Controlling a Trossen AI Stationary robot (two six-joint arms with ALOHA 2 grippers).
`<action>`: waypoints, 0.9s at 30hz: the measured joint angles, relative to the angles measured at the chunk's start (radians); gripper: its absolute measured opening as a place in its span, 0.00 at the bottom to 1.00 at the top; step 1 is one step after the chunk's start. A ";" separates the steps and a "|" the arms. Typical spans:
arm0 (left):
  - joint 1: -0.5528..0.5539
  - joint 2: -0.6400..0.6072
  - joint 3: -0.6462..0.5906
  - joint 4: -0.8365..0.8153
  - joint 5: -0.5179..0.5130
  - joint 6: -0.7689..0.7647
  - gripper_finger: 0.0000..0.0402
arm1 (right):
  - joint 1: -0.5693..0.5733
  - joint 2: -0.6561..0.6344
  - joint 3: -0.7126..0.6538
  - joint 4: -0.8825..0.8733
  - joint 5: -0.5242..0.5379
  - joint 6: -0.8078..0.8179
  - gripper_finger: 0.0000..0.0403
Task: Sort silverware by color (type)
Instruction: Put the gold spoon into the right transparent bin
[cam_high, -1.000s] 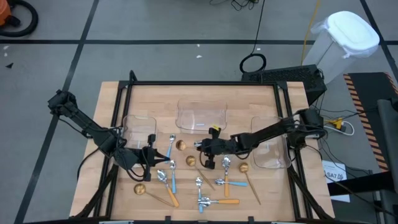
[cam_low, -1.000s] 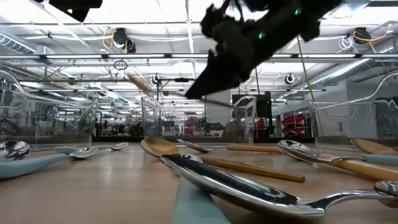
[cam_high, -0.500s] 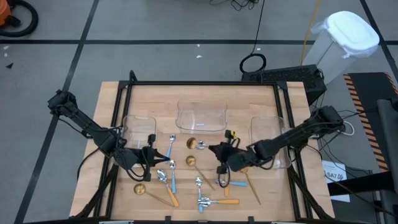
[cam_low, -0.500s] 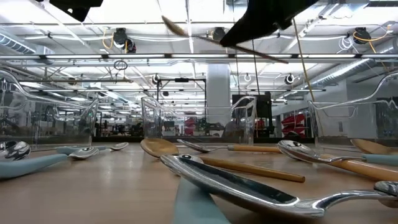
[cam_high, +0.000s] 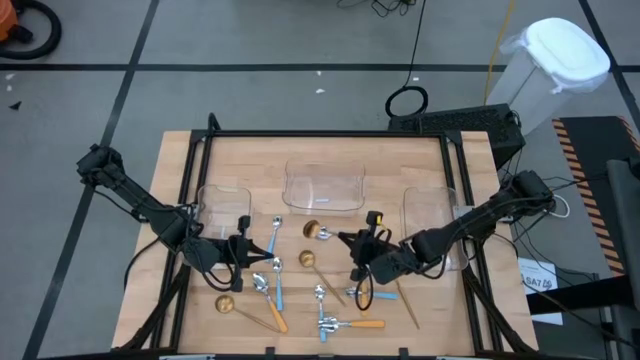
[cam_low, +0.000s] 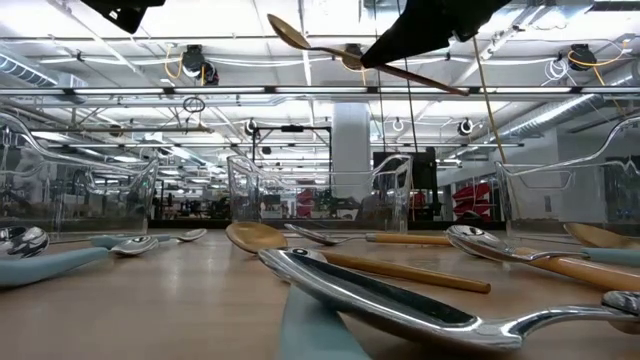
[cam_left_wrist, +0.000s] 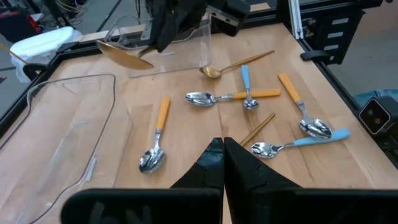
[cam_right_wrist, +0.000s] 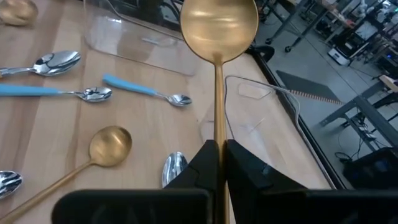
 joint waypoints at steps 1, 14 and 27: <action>0.000 0.000 0.000 0.000 0.000 0.000 0.00 | 0.000 0.000 0.000 0.000 0.000 -0.001 0.03; 0.000 0.000 0.000 0.008 0.000 0.003 0.00 | 0.002 -0.064 0.195 -0.484 0.030 0.223 0.03; 0.000 0.000 0.000 0.007 0.000 -0.006 0.00 | 0.038 -0.081 0.377 -1.260 -0.011 0.861 0.03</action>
